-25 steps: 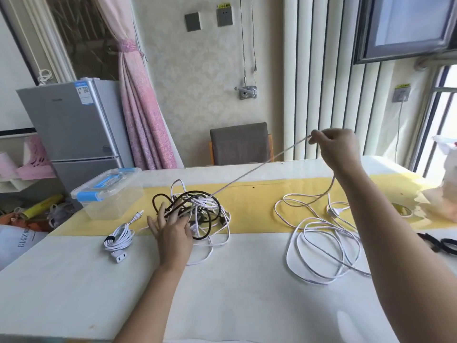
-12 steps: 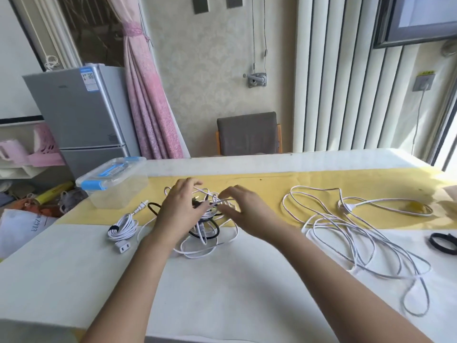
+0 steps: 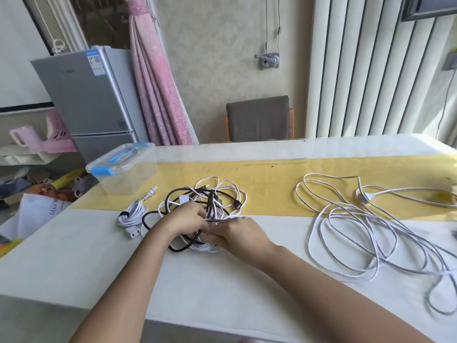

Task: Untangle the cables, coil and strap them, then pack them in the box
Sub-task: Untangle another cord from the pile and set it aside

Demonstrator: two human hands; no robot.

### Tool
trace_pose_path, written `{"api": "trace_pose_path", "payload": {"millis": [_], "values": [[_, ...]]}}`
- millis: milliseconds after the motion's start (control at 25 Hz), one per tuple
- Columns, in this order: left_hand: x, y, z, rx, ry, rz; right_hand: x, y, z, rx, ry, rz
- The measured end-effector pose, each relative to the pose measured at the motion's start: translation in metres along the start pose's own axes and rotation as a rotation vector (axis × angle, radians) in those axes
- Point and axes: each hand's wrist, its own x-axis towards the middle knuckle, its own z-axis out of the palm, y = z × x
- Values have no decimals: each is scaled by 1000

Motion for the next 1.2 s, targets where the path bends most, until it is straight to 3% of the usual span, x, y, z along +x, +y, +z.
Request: {"api": "trace_pose_path", "payload": {"millis": [120,200,320,400,480,560,680,760,840,920,1040,1120,1200], "values": [[-1,17,-2,-697,270,26,2,10,-9,-105,4,164],[-6,37,-10,-1129,508,160,9,25,-25,-113,131,314],[-3,62,-9,-1440,710,302,13,44,-40,-143,410,380],[5,63,6,-1390,603,238,4,55,-41,-183,295,474],[9,56,30,-1042,371,118,-8,71,-47,-71,49,621],[6,51,50,-641,220,70,-15,81,-56,136,-14,698],[5,56,67,-380,392,80,-9,74,-63,357,56,655],[4,64,73,-441,424,86,-6,64,-69,541,-11,579],[6,67,76,-662,413,44,-10,58,-78,621,-199,477],[7,65,75,-942,509,7,-14,59,-86,624,-301,408],[7,57,67,-1015,792,143,-18,72,-99,772,-14,464],[3,59,66,-787,907,267,-19,77,-103,771,153,496],[0,67,67,-606,900,302,-16,72,-102,698,219,504]]}}
